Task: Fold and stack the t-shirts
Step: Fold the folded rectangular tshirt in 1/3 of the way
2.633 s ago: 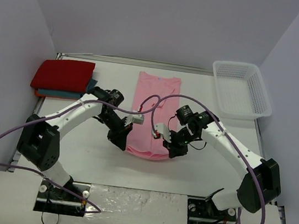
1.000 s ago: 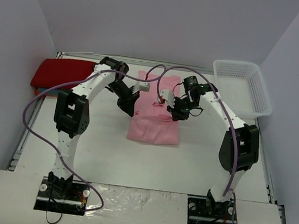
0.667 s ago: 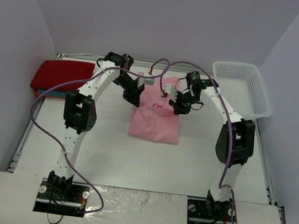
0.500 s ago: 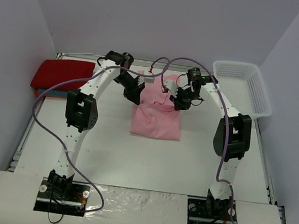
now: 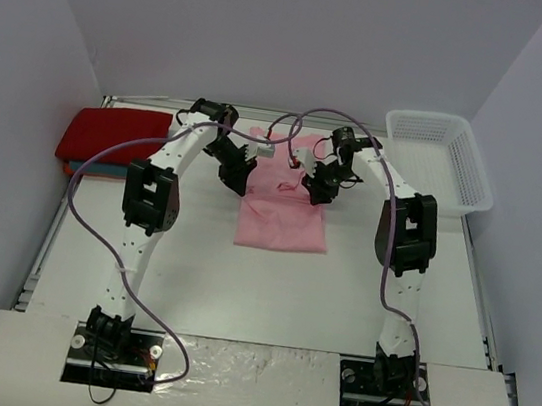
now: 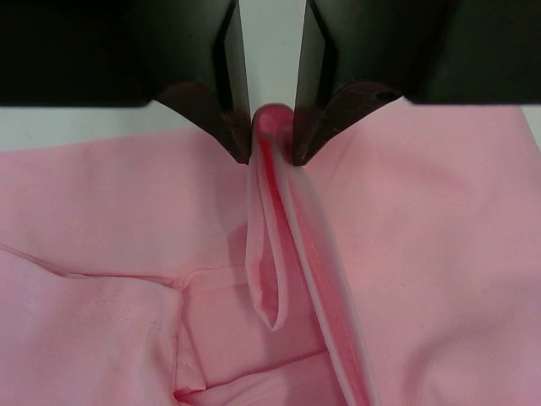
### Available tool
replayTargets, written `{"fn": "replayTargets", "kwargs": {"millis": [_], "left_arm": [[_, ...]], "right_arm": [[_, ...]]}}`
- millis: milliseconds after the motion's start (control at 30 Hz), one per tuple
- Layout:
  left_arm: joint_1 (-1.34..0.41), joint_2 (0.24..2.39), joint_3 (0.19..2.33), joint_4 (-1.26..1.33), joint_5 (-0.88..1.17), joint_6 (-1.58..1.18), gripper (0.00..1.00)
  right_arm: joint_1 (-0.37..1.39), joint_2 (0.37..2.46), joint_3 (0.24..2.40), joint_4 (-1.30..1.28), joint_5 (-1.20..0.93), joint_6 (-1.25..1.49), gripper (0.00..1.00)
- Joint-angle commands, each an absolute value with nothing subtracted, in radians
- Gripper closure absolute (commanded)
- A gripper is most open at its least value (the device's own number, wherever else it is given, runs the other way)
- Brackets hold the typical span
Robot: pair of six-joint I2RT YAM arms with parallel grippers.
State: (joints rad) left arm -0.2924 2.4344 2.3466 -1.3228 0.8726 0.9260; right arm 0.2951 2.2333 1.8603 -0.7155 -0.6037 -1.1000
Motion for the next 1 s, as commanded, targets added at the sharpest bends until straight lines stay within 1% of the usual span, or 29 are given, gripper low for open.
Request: {"fn": "replayTargets", "kwargs": {"millis": [0,33,67,100,133,200,233,367,433,467,533,667,833,900,967], "left_arm": [[-0.282,2.437,2.379,-1.591,0.865,0.934,0.82],[-0.282,2.441,2.388,-1.583,0.868,0.927,0.79],[-0.282,2.444,2.391,-1.582,0.87,0.922,0.73],[-0.282,2.445,2.395,-1.566,0.868,0.917,0.57],[-0.282,2.442,2.396,-1.554,0.864,0.905,0.51],[-0.281,2.431,2.396,-1.517,0.85,0.878,0.48],[-0.281,2.427,2.401,-1.511,0.847,0.862,0.45],[-0.281,2.393,2.399,-1.473,0.825,0.816,0.39],[-0.279,2.355,2.379,-1.431,0.805,0.769,0.36],[-0.278,2.323,2.335,-1.393,0.789,0.734,0.34],[-0.278,2.286,2.286,-1.312,0.772,0.701,0.34],[-0.276,2.157,2.157,-1.209,0.785,0.626,0.33],[-0.282,1.988,1.909,-1.014,0.796,0.543,0.32],[-0.288,1.936,1.867,-0.999,0.801,0.534,0.37],[-0.302,1.91,1.824,-1.012,0.799,0.538,0.52]], "right_arm": [[0.288,2.247,1.922,-0.749,-0.637,-1.095,0.75],[0.288,2.249,1.927,-0.747,-0.634,-1.089,0.72],[0.288,2.25,1.927,-0.741,-0.632,-1.086,0.69],[0.288,2.249,1.925,-0.72,-0.627,-1.077,0.65],[0.287,2.249,1.922,-0.709,-0.62,-1.057,0.65],[0.288,2.237,1.913,-0.646,-0.578,-1.023,0.65],[0.288,2.232,1.899,-0.622,-0.557,-1.005,0.65],[0.288,2.181,1.85,-0.5,-0.421,-0.925,0.64],[0.288,2.158,1.824,-0.425,-0.394,-0.902,0.63],[0.288,2.137,1.801,-0.404,-0.384,-0.873,0.63],[0.29,2.109,1.778,-0.338,-0.361,-0.845,0.63],[0.29,2.011,1.746,-0.31,-0.334,-0.801,0.64],[0.287,1.853,1.619,-0.302,-0.278,-0.793,0.62],[0.285,1.815,1.559,-0.305,-0.261,-0.782,0.62],[0.284,1.757,1.517,-0.307,-0.267,-0.759,0.62]]}}
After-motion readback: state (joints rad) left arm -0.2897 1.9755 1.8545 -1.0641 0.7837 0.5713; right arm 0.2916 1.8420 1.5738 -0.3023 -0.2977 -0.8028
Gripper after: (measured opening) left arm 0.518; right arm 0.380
